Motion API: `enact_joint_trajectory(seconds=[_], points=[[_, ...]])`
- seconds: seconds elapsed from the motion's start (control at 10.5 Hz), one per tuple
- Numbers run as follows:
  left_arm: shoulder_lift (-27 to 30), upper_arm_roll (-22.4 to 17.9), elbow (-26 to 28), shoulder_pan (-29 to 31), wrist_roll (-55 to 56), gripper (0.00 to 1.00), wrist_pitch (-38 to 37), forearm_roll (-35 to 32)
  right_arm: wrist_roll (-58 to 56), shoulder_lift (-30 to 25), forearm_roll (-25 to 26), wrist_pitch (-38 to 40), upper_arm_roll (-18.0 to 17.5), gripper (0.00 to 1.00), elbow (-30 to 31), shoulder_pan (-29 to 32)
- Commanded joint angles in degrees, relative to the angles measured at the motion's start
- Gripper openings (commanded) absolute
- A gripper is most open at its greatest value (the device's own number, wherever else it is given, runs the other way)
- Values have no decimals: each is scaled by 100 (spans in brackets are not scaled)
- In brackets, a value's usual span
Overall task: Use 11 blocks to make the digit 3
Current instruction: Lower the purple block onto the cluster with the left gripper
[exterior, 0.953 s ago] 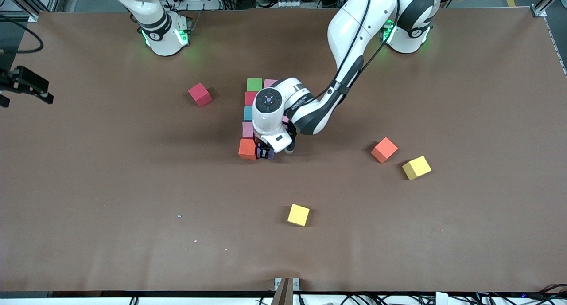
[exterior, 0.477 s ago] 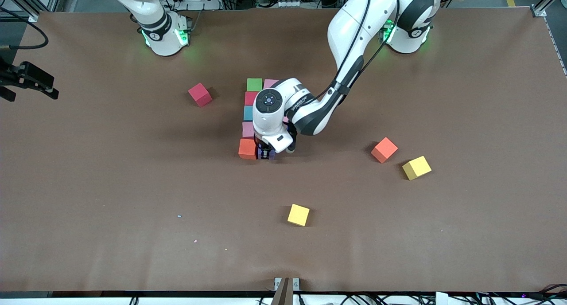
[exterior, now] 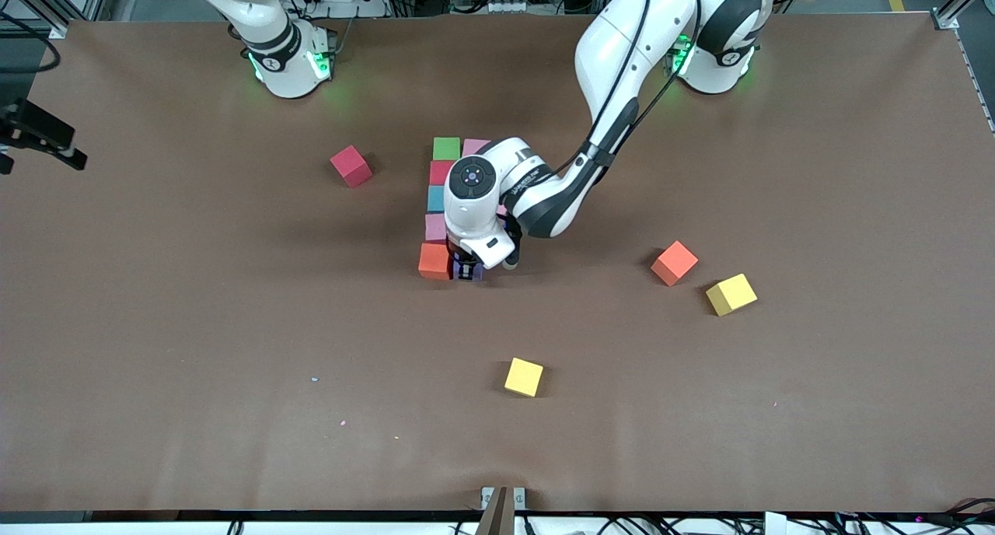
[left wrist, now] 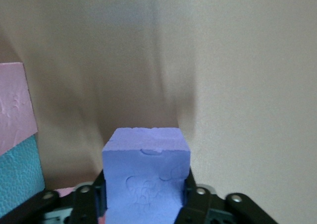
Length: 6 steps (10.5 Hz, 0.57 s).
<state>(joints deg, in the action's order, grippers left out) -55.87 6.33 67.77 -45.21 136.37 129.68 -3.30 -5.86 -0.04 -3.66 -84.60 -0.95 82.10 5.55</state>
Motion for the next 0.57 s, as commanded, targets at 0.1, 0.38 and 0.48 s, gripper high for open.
enact_joint_trajectory(seconds=[0.1, 0.38, 0.48], points=[[58, -132, -150, -67, 22, 100, -118, 101, -117, -14, -144, 241, -28, 100, -36, 244], [462, -132, -115, -14, -231, 100, -574, 49, -126, -5, -109, 339, -28, 100, 25, 447], [611, -132, -106, -5, -459, 100, -758, 31, -74, -14, -22, 313, -71, 100, -1, 273]])
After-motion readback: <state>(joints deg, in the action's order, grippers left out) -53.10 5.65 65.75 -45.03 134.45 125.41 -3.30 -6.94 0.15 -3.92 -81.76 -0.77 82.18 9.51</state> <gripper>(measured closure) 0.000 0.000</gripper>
